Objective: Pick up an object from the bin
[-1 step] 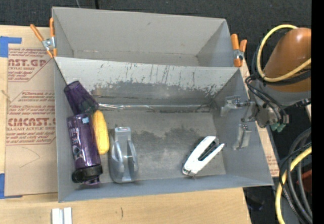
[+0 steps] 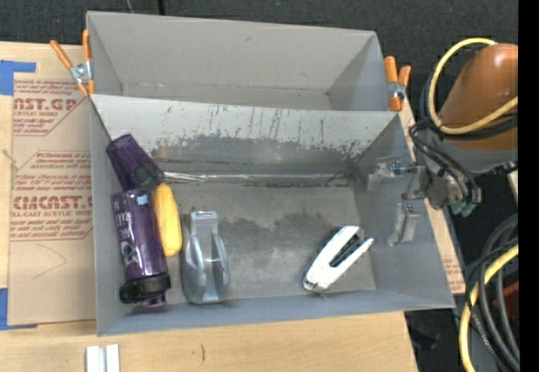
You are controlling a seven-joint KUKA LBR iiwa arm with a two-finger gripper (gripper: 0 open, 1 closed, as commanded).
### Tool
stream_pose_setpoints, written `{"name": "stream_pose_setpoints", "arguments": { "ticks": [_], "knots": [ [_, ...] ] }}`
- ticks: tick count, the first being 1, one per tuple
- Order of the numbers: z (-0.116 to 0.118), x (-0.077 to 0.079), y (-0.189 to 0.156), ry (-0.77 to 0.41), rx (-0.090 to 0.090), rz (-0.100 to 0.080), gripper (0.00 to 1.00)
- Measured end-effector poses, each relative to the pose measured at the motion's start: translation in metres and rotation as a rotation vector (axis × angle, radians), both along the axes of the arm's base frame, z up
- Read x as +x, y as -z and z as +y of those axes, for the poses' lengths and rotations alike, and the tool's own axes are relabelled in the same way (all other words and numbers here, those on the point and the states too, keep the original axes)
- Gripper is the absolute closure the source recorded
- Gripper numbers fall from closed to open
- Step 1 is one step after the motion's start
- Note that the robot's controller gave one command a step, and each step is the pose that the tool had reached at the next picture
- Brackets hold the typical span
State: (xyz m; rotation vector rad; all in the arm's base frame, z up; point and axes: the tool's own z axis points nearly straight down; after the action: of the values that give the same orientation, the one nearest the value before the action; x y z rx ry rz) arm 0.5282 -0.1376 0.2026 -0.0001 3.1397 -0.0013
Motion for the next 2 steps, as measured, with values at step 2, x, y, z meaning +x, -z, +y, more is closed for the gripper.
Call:
{"name": "stream_pose_setpoints", "arguments": {
  "ticks": [2],
  "knots": [
    [0.019,-0.030,0.058,-0.323,0.001,0.002,0.00]
  ]
}}
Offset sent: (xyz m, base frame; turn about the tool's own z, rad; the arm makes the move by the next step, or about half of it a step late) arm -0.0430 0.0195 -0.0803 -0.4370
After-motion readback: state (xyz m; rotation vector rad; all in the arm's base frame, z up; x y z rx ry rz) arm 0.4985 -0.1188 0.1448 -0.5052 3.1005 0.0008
